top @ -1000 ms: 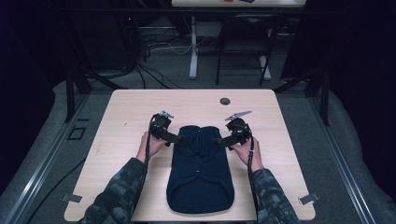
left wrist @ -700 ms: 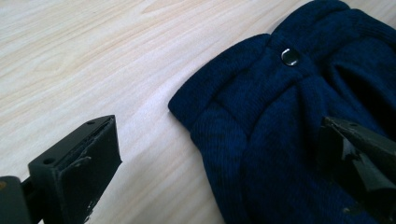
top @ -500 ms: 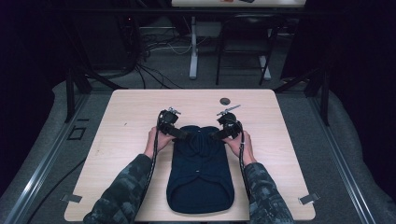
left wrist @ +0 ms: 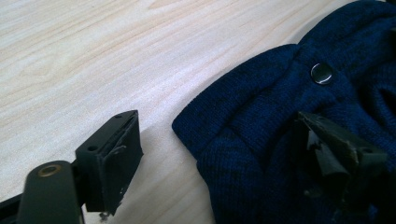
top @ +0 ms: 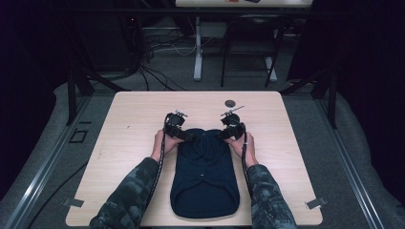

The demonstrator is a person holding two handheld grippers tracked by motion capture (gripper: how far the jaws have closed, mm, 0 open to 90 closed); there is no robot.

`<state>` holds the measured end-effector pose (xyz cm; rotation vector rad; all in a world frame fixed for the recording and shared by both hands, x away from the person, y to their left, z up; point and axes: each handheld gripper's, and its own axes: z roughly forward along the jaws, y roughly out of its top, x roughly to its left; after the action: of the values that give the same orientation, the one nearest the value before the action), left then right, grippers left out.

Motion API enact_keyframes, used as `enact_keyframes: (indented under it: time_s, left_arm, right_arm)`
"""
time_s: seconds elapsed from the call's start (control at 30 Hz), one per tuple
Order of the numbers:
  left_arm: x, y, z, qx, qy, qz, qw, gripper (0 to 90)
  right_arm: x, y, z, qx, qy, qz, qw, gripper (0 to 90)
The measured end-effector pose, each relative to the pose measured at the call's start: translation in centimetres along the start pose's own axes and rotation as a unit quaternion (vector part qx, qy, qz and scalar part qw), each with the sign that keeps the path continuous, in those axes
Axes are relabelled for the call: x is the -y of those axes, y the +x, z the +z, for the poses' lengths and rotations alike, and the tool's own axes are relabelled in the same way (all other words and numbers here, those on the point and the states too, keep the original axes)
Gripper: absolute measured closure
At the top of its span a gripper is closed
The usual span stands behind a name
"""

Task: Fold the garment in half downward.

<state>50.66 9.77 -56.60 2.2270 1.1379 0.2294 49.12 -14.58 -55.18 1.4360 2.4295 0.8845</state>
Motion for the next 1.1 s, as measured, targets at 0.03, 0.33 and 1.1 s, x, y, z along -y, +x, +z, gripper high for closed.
enact_keyframes:
  time_s: [0.03, 0.33, 1.1]
  left_arm:
    - [0.0, 0.0, 0.0, 0.0, 0.002, -0.001, 1.0, 19.7]
    - [0.1, -0.3, 0.0, 0.008, 0.002, -0.001, 1.0, 30.2]
    - [0.3, -1.3, -0.3, 0.016, -0.007, 0.025, 0.9995, 62.3]
  right_arm:
    - [0.0, 0.0, 0.1, -0.001, 0.004, -0.002, 1.0, 53.0]
    - [0.4, -0.3, 0.6, -0.019, 0.01, 0.015, 0.9997, 58.7]
    - [1.2, 0.1, 0.4, -0.016, -0.008, 0.001, 0.9998, 74.6]
